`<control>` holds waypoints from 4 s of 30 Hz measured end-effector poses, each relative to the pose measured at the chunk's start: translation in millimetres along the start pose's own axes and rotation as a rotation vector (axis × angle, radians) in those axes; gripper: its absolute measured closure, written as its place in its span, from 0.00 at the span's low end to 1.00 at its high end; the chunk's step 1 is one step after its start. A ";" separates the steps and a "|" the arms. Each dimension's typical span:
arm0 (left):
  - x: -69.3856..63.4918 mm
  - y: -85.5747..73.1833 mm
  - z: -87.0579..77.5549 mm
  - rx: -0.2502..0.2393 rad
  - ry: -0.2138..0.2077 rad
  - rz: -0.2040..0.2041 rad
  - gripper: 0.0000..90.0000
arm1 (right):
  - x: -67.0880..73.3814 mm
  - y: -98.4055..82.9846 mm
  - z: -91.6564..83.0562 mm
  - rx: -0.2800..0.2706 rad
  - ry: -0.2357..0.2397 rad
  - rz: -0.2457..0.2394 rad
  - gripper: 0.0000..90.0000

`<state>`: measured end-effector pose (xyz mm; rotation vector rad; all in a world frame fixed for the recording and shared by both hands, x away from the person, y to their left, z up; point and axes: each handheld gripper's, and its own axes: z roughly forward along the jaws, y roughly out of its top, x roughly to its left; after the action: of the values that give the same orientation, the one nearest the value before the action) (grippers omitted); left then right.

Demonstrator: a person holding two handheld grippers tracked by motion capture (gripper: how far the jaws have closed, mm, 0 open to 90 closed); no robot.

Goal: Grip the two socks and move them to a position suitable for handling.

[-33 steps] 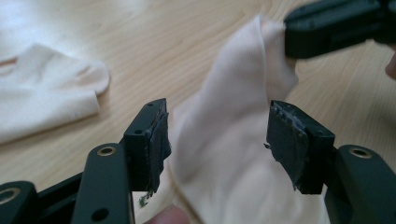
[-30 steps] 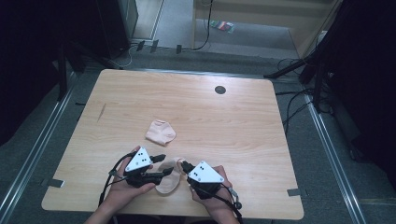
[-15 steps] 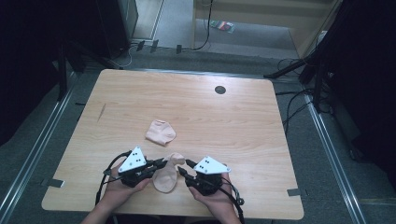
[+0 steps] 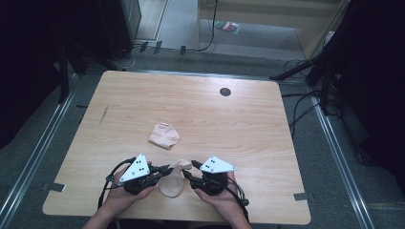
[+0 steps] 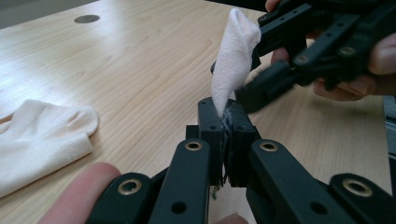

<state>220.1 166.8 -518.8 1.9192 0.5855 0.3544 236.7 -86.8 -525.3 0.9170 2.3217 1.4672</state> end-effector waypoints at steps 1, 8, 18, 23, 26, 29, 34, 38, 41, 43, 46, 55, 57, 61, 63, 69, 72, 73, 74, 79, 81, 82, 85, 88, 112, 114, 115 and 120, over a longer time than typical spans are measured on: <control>-0.2 -0.2 0.0 0.000 -0.002 0.001 0.99 | 0.0 0.0 0.0 0.000 0.000 0.000 0.71; -2.8 -1.9 3.2 -0.005 -0.014 0.013 0.95 | 0.4 2.3 -7.5 -0.036 -0.064 -0.079 0.97; -17.1 -6.3 17.9 0.072 -0.013 0.101 0.62 | 1.3 0.4 -9.9 -0.006 -0.189 -0.259 0.96; -18.7 -10.4 26.3 0.158 0.001 0.093 0.59 | -1.6 -3.8 -10.8 0.041 -0.205 -0.293 0.92; -19.8 -14.0 27.7 0.191 -0.015 0.099 0.60 | -9.0 -6.8 -15.8 0.058 -0.227 -0.302 0.90; -21.2 -15.9 28.1 0.208 -0.008 0.094 0.60 | -16.9 -7.8 -21.8 0.055 -0.248 -0.292 0.87; -25.1 -20.4 27.7 0.256 0.026 0.116 0.58 | -28.7 -10.1 -25.5 0.074 -0.269 -0.274 0.72; -27.4 -23.3 27.2 0.276 0.055 0.134 0.58 | -39.7 -12.2 -30.4 0.086 -0.302 -0.271 0.66; -25.3 -24.1 26.3 0.275 0.077 0.121 0.57 | -49.6 -12.1 -36.9 0.082 -0.332 -0.220 0.66; -22.1 -24.6 24.7 0.280 0.096 0.122 0.57 | -53.5 -10.8 -40.2 0.063 -0.336 -0.163 0.66; -14.3 -25.7 20.6 0.283 0.150 0.108 0.57 | -55.7 -9.3 -42.2 0.029 -0.289 -0.066 0.70; 6.5 -24.0 5.3 0.228 0.198 -0.083 0.50 | -44.5 -13.3 -15.0 0.106 -0.191 0.090 0.66; 10.1 -25.1 1.1 0.223 0.206 -0.189 0.52 | -43.0 -14.2 -10.1 0.128 -0.193 0.107 0.65; 14.5 -29.8 -1.7 0.260 0.190 -0.331 0.59 | -40.7 -17.0 -3.7 0.170 -0.206 0.109 0.66; 13.7 -30.4 -0.5 0.284 0.181 -0.334 0.64 | -40.0 -17.8 -2.1 0.186 -0.216 0.095 0.67; 9.1 -30.6 2.4 0.298 0.212 -0.315 0.88 | -35.7 -20.1 1.1 0.215 -0.236 0.072 0.77; 11.2 -32.5 1.3 0.291 0.183 -0.318 1.00 | -32.0 -20.1 2.2 0.214 -0.237 0.060 0.89; 11.2 -32.5 1.3 0.291 0.183 -0.318 1.00 | -32.0 -20.1 2.2 0.214 -0.237 0.060 0.89; 11.0 -32.4 1.1 0.292 0.180 -0.309 1.00 | -30.4 -20.1 2.5 0.214 -0.239 0.048 0.92; 13.1 -27.5 -6.3 0.286 0.169 -0.297 1.00 | -22.3 -17.7 0.9 0.220 -0.236 0.043 0.96; 14.3 -25.2 -10.8 0.280 0.165 -0.299 1.00 | -18.6 -15.4 -3.9 0.202 -0.226 0.058 0.96; 14.8 -24.4 -12.6 0.277 0.168 -0.296 1.00 | -14.3 -12.9 -9.0 0.183 -0.223 0.067 0.96; 14.3 -23.1 -21.6 0.273 0.171 -0.290 1.00 | -8.9 -9.7 -14.7 0.163 -0.230 0.075 0.96; 14.9 -24.7 -30.4 0.271 0.183 -0.289 1.00 | -2.1 -9.8 -21.2 0.150 -0.224 0.098 0.96; 30.7 -37.0 -35.8 0.155 0.227 -0.302 0.51 | 4.9 -18.4 -33.5 0.148 -0.194 0.160 0.59; 35.4 -38.2 -39.6 0.119 0.250 -0.305 0.46 | 4.0 -16.8 -35.6 0.132 -0.202 0.159 0.58; 38.1 -39.0 -41.5 0.095 0.278 -0.303 0.44 | 3.4 -16.2 -36.2 0.126 -0.209 0.157 0.57; 51.7 -42.7 -48.0 0.041 0.364 -0.355 0.27 | 3.0 -5.5 -32.2 0.092 -0.220 0.136 0.47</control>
<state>229.5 246.2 -539.3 1.7551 1.1619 0.4664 216.0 -109.9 -514.8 1.2168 2.2184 1.2444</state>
